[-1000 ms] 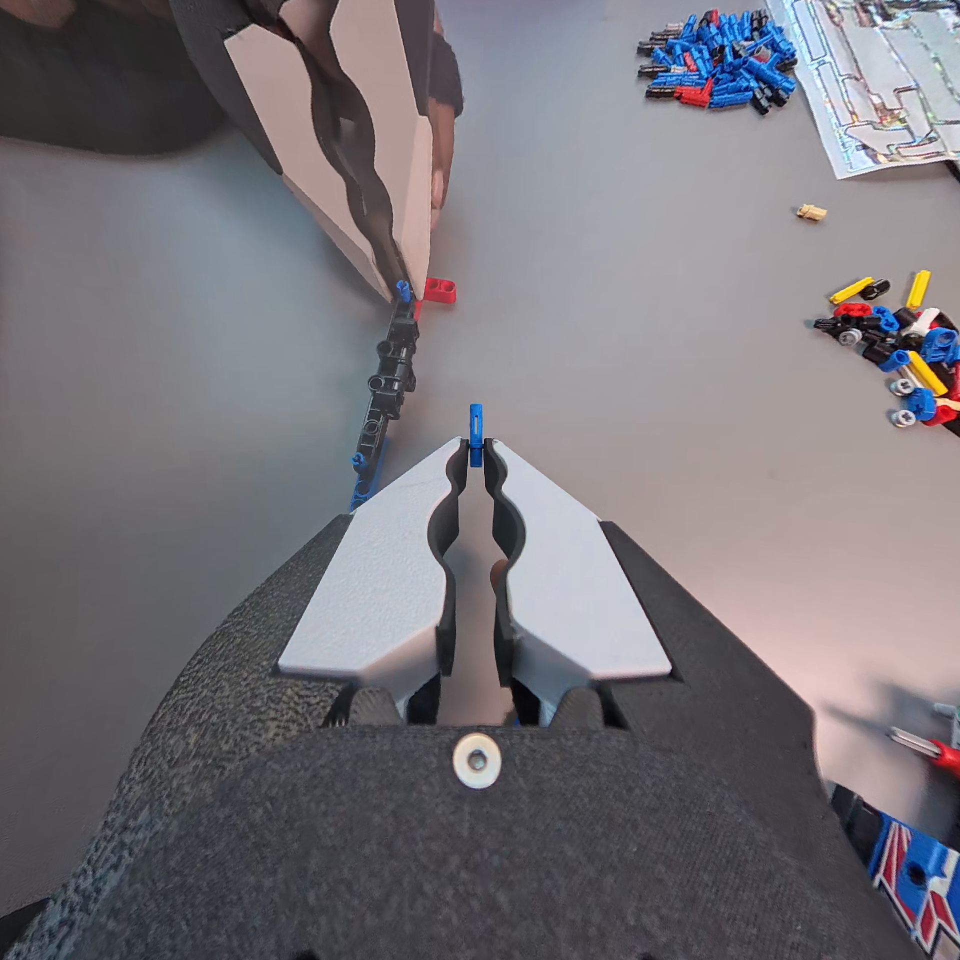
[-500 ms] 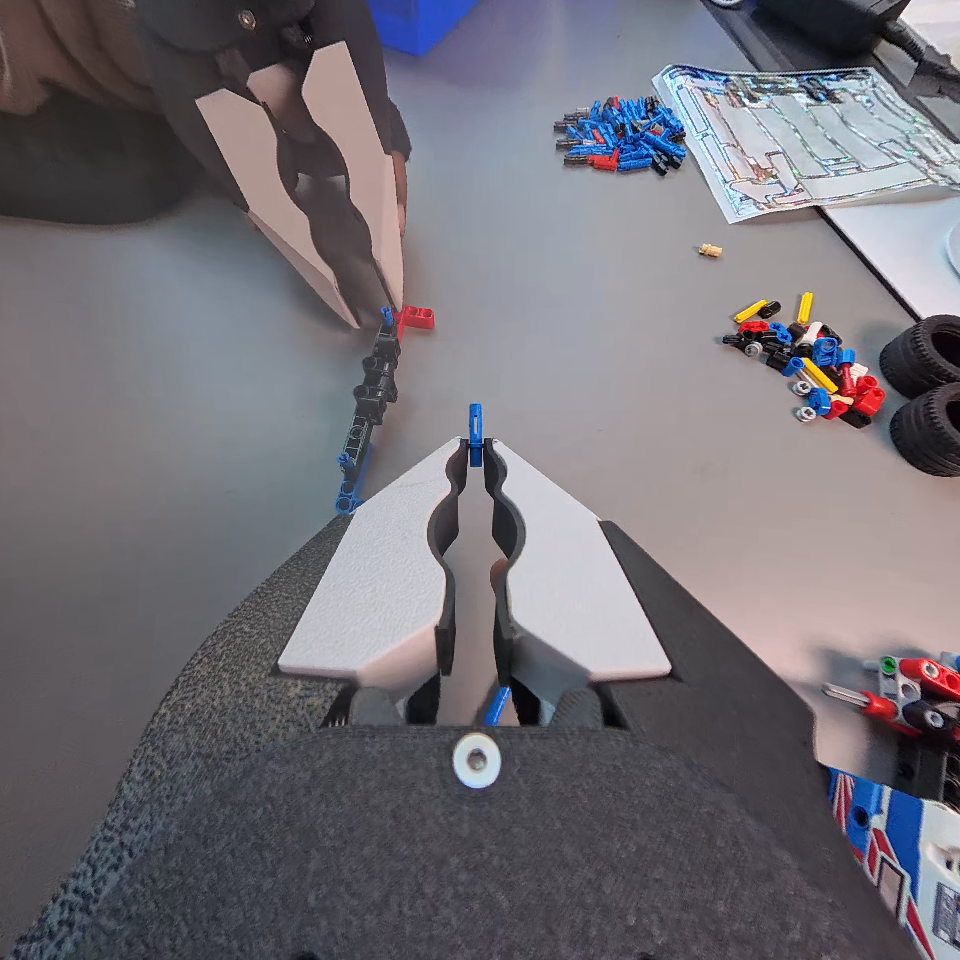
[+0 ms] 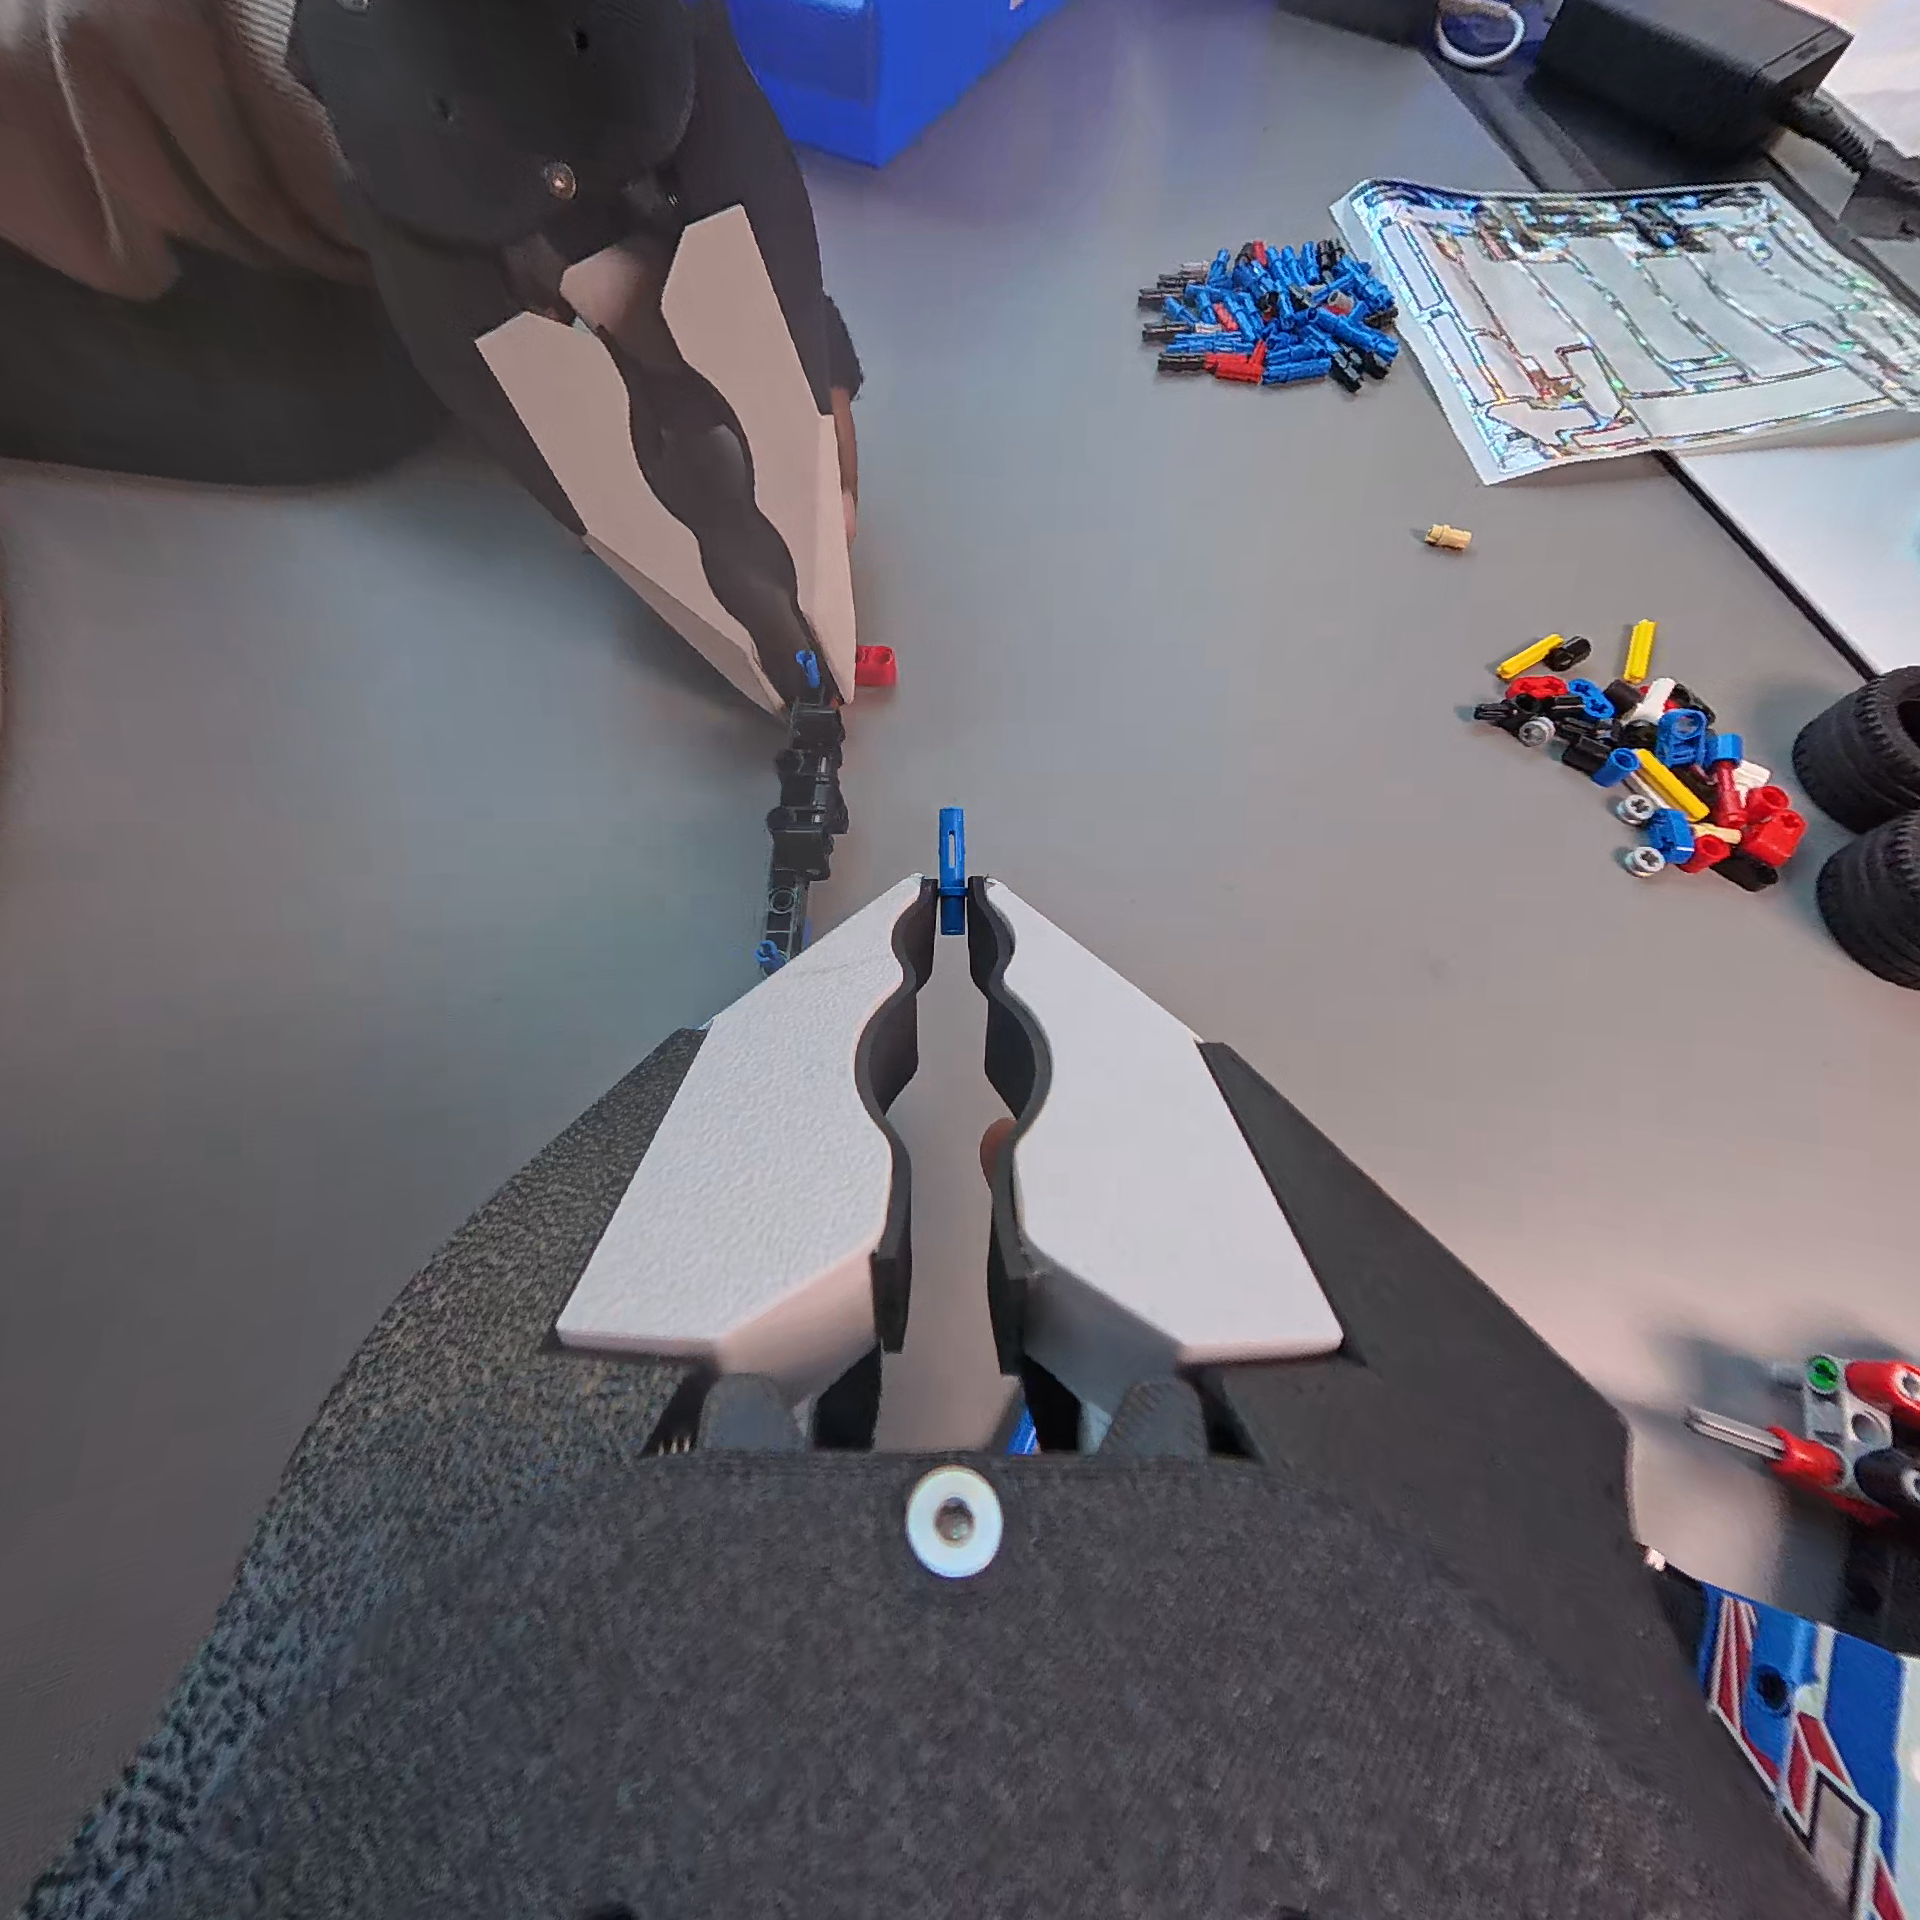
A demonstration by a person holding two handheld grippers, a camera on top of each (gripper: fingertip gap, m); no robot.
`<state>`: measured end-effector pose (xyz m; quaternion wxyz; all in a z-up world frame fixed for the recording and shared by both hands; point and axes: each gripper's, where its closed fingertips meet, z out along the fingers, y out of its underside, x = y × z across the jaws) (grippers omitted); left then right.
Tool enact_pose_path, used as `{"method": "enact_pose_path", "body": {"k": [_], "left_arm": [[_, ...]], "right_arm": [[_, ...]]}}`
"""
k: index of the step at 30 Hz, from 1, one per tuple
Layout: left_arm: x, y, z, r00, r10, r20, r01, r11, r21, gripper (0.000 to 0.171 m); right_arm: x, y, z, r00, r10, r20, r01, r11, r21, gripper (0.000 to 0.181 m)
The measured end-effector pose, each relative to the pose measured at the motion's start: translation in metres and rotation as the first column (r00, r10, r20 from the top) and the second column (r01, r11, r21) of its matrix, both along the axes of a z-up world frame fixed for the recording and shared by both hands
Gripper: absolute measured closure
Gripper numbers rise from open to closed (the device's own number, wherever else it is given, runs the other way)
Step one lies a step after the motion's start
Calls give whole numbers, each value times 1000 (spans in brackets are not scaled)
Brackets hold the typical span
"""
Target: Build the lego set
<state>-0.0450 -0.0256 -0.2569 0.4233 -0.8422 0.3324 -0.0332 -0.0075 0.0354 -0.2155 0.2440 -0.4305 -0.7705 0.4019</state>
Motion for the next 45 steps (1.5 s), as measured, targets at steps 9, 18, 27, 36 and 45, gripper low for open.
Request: {"method": "enact_pose_path", "body": {"k": [9,18,27,36,45], "left_arm": [[-10,9,1,985,166,38,-165,986,-29,164],[-2,8,3,984,172,49,-171,985,-30,159],[3,11,15,991,91,101,-95,995,27,139],[8,29,9,995,82,47,-84,996,27,150],[29,20,84,876,-21,482,-64,985,159,154]], "right_arm": [[-1,3,3,1000,-13,-19,13,1000,-1,178],[-1,4,5,999,-18,-30,18,1000,-12,178],[-2,0,16,997,-15,-72,11,999,-51,178],[-5,-24,31,986,39,-163,-72,978,-198,178],[-5,-36,51,970,31,-242,-113,937,-331,178]]}}
